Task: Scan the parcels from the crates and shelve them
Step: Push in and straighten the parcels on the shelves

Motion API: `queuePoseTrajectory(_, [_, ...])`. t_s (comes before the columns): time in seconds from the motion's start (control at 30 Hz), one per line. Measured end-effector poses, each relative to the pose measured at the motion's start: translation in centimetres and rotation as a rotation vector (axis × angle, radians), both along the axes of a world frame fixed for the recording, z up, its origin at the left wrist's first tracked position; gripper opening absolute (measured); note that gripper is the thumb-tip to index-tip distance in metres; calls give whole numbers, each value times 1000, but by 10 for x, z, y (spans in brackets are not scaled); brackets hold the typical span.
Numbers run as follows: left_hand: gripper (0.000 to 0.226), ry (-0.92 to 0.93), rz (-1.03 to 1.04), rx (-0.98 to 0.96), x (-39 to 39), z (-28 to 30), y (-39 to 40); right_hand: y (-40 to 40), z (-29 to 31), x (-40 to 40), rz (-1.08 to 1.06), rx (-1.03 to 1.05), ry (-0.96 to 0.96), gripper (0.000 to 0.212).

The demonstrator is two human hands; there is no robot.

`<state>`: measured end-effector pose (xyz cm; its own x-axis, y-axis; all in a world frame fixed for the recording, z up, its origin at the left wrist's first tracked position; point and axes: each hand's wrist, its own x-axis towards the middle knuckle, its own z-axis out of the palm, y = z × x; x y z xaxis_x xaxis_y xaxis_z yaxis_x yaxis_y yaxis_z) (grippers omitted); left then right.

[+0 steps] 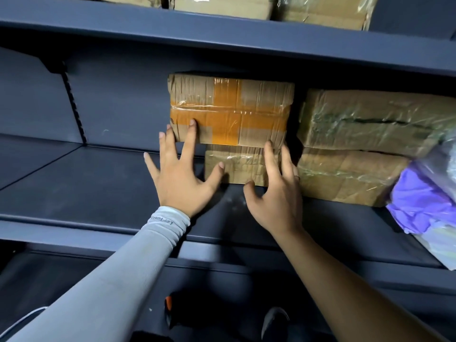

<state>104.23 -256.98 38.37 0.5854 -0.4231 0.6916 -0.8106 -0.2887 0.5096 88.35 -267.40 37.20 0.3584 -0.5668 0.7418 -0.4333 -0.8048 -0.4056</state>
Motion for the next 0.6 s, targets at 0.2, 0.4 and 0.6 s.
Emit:
queuePoseTrajectory(0.2, [86,17,-13,-49,-6,-1,29,2,-3,-1,78,-61,-92,71])
queuePoseTrajectory(0.4, [86,18,-7,-169,-5,9,48,6,0,-1,76,-89,-280,56])
queuePoseTrajectory(0.6, [96,-165,137,-21,-5,35,45,4,0,-2,22,-48,-296,65])
